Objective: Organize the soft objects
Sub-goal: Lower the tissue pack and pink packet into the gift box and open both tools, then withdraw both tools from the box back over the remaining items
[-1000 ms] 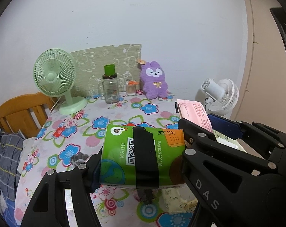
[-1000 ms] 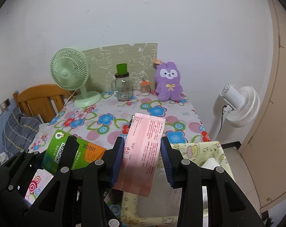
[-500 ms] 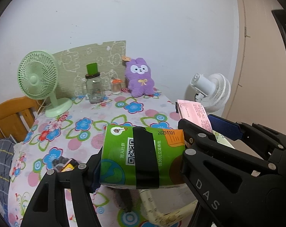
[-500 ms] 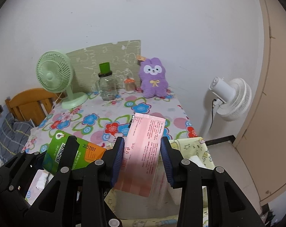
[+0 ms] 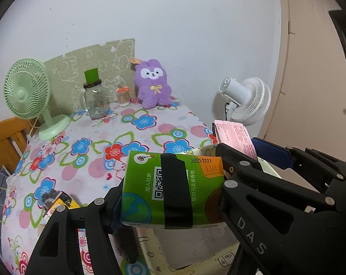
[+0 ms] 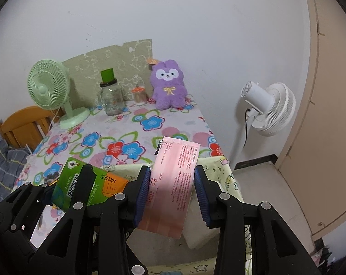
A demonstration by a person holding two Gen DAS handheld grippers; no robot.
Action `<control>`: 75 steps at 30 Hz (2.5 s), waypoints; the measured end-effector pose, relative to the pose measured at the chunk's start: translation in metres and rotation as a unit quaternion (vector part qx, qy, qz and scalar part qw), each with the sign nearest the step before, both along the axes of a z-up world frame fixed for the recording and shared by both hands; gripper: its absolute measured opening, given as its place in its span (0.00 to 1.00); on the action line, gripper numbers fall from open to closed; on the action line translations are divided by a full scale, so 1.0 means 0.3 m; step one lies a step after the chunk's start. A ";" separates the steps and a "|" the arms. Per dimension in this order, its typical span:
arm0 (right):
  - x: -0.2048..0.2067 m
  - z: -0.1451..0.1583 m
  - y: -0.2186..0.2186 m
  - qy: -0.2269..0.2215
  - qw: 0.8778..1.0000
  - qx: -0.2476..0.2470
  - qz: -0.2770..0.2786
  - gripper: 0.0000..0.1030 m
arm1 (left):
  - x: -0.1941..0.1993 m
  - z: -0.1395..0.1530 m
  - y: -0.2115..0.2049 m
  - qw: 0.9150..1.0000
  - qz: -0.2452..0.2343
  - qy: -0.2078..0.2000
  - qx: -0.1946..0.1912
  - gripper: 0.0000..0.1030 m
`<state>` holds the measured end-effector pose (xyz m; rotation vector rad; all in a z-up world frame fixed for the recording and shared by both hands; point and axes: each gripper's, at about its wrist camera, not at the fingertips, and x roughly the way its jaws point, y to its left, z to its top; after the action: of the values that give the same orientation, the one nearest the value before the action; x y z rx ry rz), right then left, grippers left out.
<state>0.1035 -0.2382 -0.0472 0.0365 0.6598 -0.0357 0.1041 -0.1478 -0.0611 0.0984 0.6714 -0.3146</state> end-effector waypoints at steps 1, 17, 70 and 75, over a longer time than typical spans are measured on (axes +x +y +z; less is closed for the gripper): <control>0.002 -0.005 -0.005 0.002 1.000 0.000 -0.001 0.40 | 0.006 -0.007 -0.007 1.000 -0.003 0.004 0.001 0.71; 0.037 -0.096 -0.065 0.035 0.999 0.010 -0.015 0.41 | 0.044 -0.083 -0.040 0.999 -0.014 0.036 0.015 0.88; -0.176 0.126 0.178 -0.049 0.999 -0.012 0.010 0.87 | -0.165 0.119 0.199 0.999 0.028 -0.043 0.007 0.98; -0.194 0.135 0.221 -0.055 0.998 -0.012 0.015 0.90 | -0.182 0.127 0.241 0.998 0.035 -0.048 0.006 0.99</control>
<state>0.0452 -0.1720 -0.0068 0.0049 0.5490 -0.0119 0.0495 -0.0756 -0.0228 0.1008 0.5794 -0.2363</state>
